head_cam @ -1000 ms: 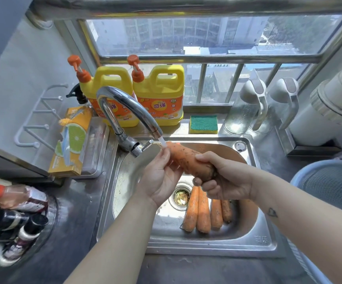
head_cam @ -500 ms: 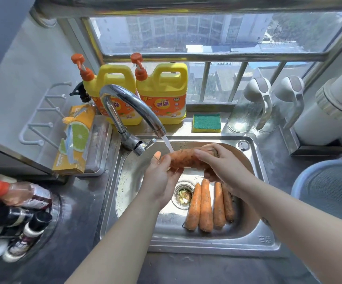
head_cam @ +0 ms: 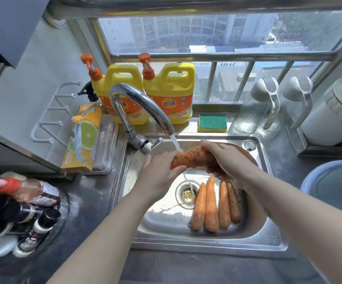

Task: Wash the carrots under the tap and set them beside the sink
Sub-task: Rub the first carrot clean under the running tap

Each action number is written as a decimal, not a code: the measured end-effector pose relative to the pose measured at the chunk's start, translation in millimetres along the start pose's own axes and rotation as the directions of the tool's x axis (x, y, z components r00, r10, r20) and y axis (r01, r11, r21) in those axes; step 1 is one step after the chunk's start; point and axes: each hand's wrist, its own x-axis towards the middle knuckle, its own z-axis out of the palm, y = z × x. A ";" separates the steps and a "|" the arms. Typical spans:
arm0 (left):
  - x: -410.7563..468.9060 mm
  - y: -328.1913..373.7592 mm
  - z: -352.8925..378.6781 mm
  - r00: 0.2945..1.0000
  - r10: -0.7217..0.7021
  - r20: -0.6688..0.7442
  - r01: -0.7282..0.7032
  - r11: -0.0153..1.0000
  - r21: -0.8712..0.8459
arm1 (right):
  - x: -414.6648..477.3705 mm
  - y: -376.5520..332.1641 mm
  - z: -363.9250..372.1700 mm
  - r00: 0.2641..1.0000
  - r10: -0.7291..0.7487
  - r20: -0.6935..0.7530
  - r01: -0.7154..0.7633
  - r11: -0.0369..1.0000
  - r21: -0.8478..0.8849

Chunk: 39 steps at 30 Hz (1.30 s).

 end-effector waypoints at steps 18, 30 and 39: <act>14.7 18.0 -6.2 0.924 -0.098 0.370 0.371 0.466 -0.803 | 8.4 5.1 1.1 0.993 0.002 -0.117 0.012 0.993 0.117; 14.1 25.3 0.2 0.932 -0.187 0.309 0.356 0.329 -0.875 | 2.8 0.5 3.5 0.985 -0.060 -0.162 0.076 0.993 0.094; 17.1 29.3 2.5 0.925 -0.309 0.223 0.327 0.343 -0.881 | -5.8 -0.7 8.3 0.976 -0.136 -0.169 0.150 0.986 0.074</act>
